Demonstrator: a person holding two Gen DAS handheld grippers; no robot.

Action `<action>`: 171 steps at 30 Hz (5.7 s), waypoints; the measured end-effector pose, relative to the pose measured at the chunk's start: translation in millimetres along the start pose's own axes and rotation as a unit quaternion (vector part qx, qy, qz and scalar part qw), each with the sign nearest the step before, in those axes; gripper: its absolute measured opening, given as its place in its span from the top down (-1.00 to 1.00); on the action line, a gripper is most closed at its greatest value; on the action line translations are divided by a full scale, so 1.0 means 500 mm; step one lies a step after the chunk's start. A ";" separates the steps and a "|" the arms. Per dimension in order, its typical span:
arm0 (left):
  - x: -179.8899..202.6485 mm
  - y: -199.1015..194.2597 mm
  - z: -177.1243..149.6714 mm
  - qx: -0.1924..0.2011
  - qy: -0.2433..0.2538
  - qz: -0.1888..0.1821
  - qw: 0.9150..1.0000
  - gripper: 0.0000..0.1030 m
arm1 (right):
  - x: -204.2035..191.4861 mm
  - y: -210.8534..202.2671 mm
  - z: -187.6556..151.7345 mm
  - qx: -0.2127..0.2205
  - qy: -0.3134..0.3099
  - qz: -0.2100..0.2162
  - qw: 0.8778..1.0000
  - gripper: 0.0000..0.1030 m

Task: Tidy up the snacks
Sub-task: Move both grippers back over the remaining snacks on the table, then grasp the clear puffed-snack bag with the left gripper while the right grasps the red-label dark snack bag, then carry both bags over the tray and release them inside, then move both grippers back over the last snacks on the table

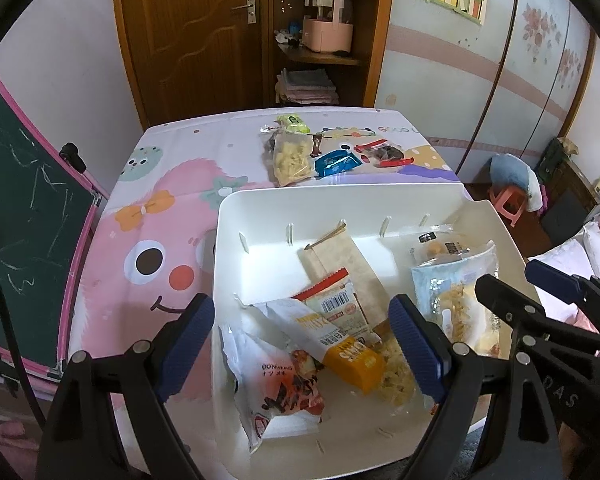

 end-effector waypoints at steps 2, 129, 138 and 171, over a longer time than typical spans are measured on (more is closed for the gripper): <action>0.000 0.004 0.008 0.003 0.003 0.003 1.000 -0.71 | 0.003 0.006 0.008 -0.001 -0.002 -0.002 1.000 -0.23; 0.019 -0.040 0.037 0.030 0.019 -0.002 0.999 0.14 | -0.039 -0.023 0.005 0.008 -0.028 0.055 0.998 0.03; -0.003 -0.042 0.047 0.051 0.014 0.038 0.998 -0.75 | -0.026 -0.010 -0.005 -0.002 -0.008 0.043 0.999 -0.14; -0.012 0.007 0.028 0.017 0.010 0.037 0.999 -0.75 | -0.047 0.049 -0.029 -0.046 0.002 0.079 0.996 -0.14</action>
Point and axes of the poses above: each gripper's, at about its wrist camera, not at the fingertips, and y roughly the way its jaws point, x to its right, z to its top, the point moved 8 cm from there along y, roughly the way its jaws point, and after that the axes turned 12 degrees about -y, right-handed, at the moved point
